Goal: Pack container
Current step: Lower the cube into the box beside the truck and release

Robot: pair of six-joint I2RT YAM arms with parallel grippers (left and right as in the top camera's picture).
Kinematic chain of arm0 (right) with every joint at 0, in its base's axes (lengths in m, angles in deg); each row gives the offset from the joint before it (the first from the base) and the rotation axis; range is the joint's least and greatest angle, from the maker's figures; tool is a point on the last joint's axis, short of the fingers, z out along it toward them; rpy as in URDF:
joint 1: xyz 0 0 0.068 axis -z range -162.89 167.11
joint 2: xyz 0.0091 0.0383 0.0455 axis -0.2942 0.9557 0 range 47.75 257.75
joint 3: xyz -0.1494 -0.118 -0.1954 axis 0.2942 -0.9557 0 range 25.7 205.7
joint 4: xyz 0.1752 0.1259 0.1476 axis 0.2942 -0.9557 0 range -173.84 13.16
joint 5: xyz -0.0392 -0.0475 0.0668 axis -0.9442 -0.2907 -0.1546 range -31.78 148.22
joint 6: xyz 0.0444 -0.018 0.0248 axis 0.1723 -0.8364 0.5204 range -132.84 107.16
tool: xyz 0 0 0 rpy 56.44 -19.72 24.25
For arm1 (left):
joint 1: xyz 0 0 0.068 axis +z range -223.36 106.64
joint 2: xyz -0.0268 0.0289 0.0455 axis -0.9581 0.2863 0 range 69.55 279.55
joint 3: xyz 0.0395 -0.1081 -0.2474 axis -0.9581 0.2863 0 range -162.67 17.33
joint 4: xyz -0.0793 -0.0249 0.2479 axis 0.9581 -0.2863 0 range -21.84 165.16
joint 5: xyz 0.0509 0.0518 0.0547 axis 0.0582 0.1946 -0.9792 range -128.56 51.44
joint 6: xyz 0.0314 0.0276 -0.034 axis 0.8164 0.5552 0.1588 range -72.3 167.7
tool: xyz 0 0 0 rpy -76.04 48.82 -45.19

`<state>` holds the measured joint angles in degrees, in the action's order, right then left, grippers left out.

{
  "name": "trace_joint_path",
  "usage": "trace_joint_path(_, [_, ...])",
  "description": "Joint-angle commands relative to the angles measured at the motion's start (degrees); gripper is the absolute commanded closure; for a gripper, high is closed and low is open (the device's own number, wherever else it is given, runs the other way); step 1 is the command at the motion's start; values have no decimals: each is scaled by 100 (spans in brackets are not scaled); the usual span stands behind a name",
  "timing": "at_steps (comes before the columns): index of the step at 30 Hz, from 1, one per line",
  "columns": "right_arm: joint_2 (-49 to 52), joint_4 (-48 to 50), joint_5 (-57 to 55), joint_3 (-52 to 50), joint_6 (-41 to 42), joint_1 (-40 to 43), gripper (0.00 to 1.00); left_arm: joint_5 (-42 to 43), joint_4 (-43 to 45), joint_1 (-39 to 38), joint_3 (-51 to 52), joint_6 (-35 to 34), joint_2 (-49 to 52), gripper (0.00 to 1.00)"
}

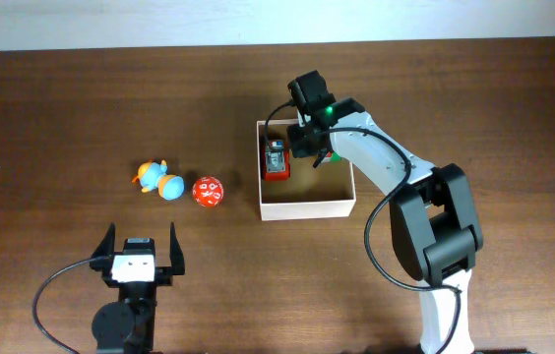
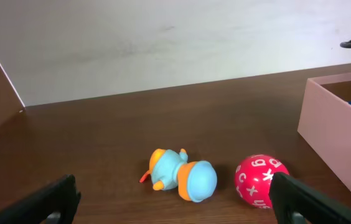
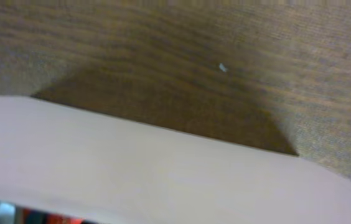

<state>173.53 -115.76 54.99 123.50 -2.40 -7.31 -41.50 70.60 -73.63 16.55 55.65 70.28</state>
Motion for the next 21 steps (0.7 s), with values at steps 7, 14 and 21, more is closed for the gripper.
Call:
trace_joint_path(7, [72,236,-166,-11,-413,-20,75,63,-4,-22,24,74,-33,1])
trace_joint_path(14, [76,227,-225,-11,-424,-22,75,63,-4,-22,26,74,-33,1])
trace_joint_path(21, [74,229,-181,-9,-422,-17,71,63,-4,-22,26,74,-33,1])
